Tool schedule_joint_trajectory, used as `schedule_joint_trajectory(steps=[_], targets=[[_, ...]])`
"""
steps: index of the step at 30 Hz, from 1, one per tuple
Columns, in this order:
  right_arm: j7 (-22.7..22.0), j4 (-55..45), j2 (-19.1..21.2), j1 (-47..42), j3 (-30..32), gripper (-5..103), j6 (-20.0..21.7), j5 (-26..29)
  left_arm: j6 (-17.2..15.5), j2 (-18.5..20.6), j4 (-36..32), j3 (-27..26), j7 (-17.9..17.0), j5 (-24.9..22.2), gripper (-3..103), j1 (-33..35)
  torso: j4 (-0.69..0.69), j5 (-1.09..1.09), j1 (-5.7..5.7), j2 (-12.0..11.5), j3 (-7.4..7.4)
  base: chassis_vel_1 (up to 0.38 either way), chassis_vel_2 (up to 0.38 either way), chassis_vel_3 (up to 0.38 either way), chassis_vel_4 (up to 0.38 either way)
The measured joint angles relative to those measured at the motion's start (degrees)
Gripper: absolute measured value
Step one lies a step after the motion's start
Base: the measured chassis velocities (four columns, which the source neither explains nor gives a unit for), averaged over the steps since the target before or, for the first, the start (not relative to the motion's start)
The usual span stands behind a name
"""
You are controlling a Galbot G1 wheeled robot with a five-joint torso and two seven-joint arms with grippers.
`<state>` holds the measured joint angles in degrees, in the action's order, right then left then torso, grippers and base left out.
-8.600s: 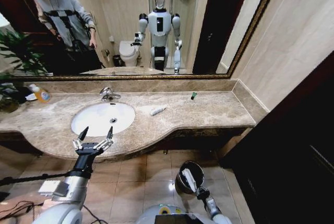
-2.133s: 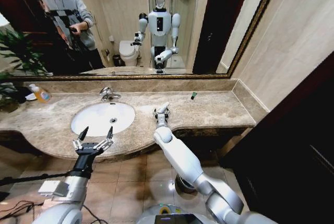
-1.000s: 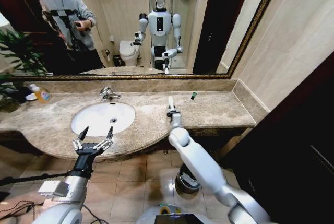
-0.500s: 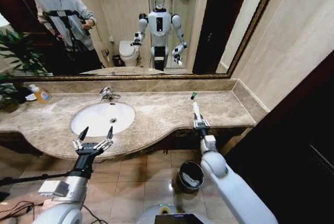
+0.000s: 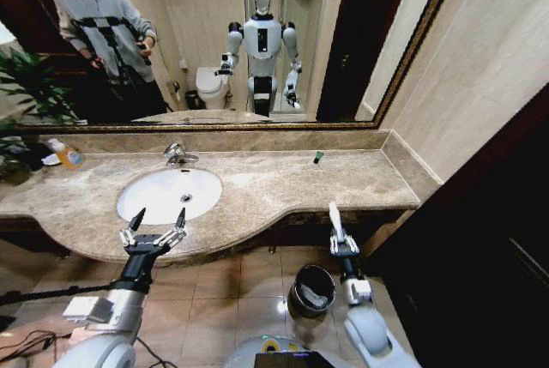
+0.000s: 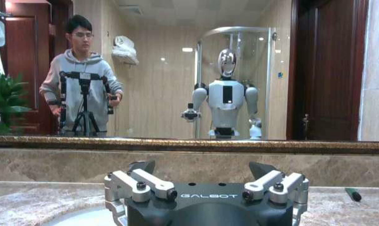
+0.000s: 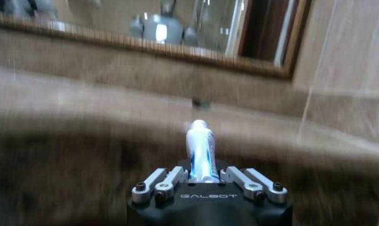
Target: Pick up the trash from the sink and place it in the trash bin.
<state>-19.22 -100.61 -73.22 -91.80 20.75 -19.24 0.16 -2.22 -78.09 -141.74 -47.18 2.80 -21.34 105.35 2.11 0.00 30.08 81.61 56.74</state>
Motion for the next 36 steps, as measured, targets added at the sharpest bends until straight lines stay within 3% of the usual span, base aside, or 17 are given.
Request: schedule_joint_trajectory(steps=[9, 14, 19, 22, 27, 36], targets=[[0.54, 13.81, -0.07, -0.92, -3.56, 20, -3.82, 2.52, 0.0, 0.0, 0.0, 0.0, 0.0, 0.0, 100, 0.0, 0.0, 0.0, 0.01, 0.0, 0.0, 0.0, 0.0, 0.0, 0.0], [4.19, 23.73, -1.88, 2.18, -4.46, 20, -3.63, 3.38, 0.0, 0.0, 0.0, 0.0, 0.0, 0.0, 100, 0.0, 0.0, -0.01, 0.01, 0.0, 0.0, 0.0, 0.0, 0.0, 0.0], [10.52, 33.42, -3.64, 5.86, -4.73, 20, -1.22, 3.87, 0.0, 0.0, 0.0, 0.0, 0.0, 0.0, 100, 0.0, 0.0, 0.0, 0.01, 0.0, 0.0, 0.0, 0.0, 0.0, 0.0], [14.98, 43.77, -4.87, 10.47, -4.73, 20, -0.92, 0.42, 0.0, 0.0, 0.0, 0.0, 0.0, 0.0, 100, 0.0, 0.0, -0.01, 0.01, -0.01, 0.01, 0.0, 0.0, 0.0, 0.0], [18.67, 52.79, -6.38, 16.37, -4.81, 20, -0.73, -2.03, 0.0, 0.0, 0.0, 0.0, 0.0, 0.0, 100, 0.0, 0.0, -0.02, 0.01, -0.01, 0.01, 0.0, 0.0, 0.0, 0.0], [20.66, 66.43, -9.8, 27.96, -4.76, 20, 1.02, -6.09, 0.0, 0.0, 0.0, 0.0, 0.0, 0.0, 100, 0.0, 0.01, -0.01, 0.01, -0.01, 0.01, 0.0, 0.0, 0.0, 0.0]])
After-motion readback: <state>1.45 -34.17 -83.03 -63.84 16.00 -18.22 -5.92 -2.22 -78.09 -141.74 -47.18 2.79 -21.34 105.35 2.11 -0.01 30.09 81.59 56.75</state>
